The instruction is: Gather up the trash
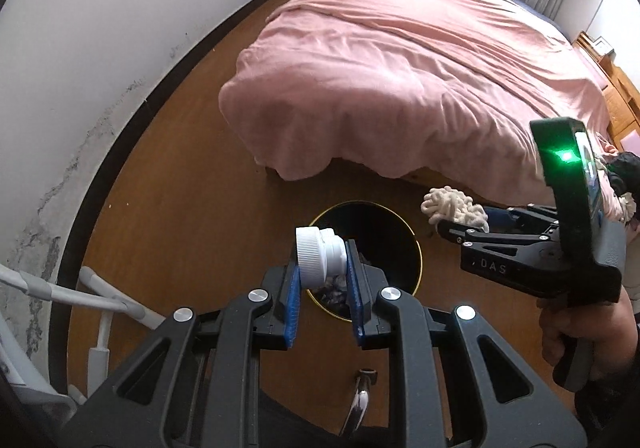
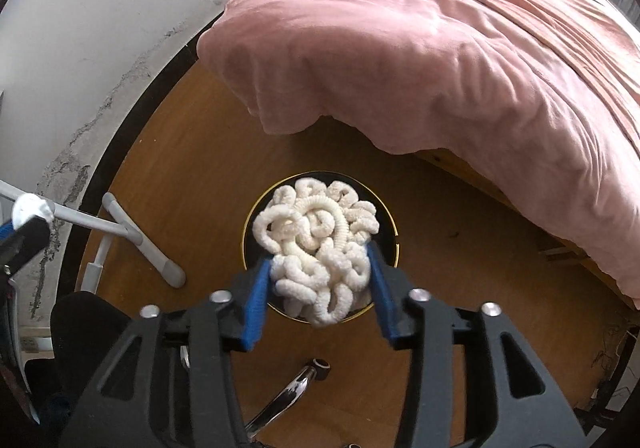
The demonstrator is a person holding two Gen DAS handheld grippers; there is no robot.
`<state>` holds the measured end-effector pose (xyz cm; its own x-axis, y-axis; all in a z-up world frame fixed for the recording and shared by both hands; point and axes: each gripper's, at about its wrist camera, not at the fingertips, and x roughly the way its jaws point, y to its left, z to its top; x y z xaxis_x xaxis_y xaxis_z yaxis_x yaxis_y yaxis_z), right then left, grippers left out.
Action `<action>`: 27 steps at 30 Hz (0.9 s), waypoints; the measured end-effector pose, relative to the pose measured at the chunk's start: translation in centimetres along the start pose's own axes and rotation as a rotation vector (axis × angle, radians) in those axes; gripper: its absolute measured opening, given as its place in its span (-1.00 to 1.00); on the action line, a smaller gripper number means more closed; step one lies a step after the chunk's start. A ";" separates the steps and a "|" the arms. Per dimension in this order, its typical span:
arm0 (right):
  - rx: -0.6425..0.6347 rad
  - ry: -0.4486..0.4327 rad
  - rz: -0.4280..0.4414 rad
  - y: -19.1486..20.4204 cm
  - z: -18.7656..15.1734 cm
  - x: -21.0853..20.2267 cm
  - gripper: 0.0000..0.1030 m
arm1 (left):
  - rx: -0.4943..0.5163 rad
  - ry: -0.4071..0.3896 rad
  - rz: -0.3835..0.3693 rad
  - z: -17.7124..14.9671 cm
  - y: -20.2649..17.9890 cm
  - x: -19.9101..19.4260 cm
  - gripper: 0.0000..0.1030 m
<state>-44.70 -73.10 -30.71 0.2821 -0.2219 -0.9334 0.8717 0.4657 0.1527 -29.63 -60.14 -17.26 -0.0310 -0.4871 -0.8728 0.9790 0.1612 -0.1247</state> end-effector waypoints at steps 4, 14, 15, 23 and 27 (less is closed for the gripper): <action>0.016 -0.028 0.003 -0.2 0.1 -0.7 0.22 | 0.010 0.019 -0.006 0.1 -0.6 0.7 -0.62; 0.162 -0.122 -0.057 -3.6 0.9 -3.0 0.31 | 0.079 0.086 -0.069 0.7 -4.2 4.0 -0.62; 0.173 -0.127 -0.059 -3.9 1.0 -3.1 0.31 | 0.083 0.094 -0.077 0.7 -4.5 4.3 -0.62; 0.246 -0.189 -0.073 -5.7 1.1 -4.5 0.34 | 0.117 0.088 -0.081 1.4 -6.1 4.6 0.30; 0.237 -0.200 -0.070 -5.2 1.0 -4.8 0.34 | 0.114 0.071 -0.062 1.7 -5.5 3.6 0.36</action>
<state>-50.15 -75.28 -26.67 0.2712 -0.4209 -0.8656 0.9541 0.2366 0.1839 -34.79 -64.22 -18.98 -0.1019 -0.4305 -0.8968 0.9912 0.0323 -0.1281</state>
